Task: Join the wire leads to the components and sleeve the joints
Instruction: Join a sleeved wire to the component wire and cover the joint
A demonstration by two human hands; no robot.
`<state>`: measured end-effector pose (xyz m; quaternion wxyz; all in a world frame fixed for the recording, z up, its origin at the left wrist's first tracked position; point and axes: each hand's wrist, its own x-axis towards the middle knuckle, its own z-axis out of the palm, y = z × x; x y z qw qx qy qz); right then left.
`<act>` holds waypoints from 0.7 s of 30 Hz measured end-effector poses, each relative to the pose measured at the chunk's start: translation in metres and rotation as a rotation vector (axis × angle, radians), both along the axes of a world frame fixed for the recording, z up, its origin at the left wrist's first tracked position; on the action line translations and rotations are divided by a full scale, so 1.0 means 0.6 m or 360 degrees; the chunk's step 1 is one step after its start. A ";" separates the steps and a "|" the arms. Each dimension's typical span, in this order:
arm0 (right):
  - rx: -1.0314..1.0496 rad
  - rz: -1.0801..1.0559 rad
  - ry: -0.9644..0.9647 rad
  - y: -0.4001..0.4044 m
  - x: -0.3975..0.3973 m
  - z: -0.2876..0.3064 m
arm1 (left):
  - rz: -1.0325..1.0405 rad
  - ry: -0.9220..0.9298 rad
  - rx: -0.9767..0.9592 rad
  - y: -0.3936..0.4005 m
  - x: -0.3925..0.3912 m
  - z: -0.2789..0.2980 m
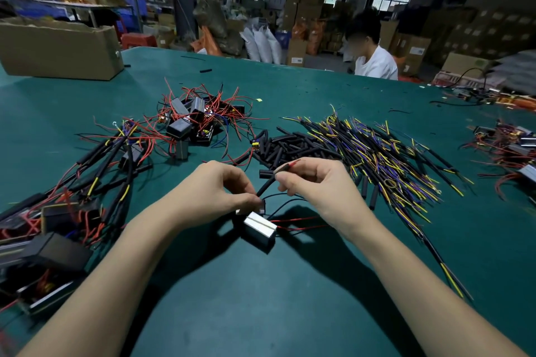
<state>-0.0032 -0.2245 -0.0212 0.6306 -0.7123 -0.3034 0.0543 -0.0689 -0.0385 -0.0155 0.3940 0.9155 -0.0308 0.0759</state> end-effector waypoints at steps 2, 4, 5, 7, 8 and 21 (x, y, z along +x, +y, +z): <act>-0.0041 0.0009 -0.0001 -0.001 0.000 -0.003 | 0.0015 0.0052 -0.0019 0.002 0.002 -0.003; -0.0049 -0.0008 -0.0002 -0.003 -0.001 -0.004 | 0.0017 0.0096 -0.0081 0.002 0.002 -0.007; -0.0052 -0.0005 -0.0004 -0.003 -0.001 -0.004 | 0.0015 0.0068 -0.0103 -0.001 0.002 -0.008; -0.0054 0.0020 -0.0013 -0.002 -0.001 -0.002 | -0.0006 -0.0125 -0.0107 -0.012 0.003 -0.007; -0.0034 0.0027 -0.0011 -0.002 0.000 -0.001 | -0.0017 -0.0233 -0.0100 -0.018 0.004 -0.006; 0.0130 -0.0196 -0.0071 -0.007 0.008 0.005 | -0.0003 -0.0245 0.0096 -0.018 0.002 -0.006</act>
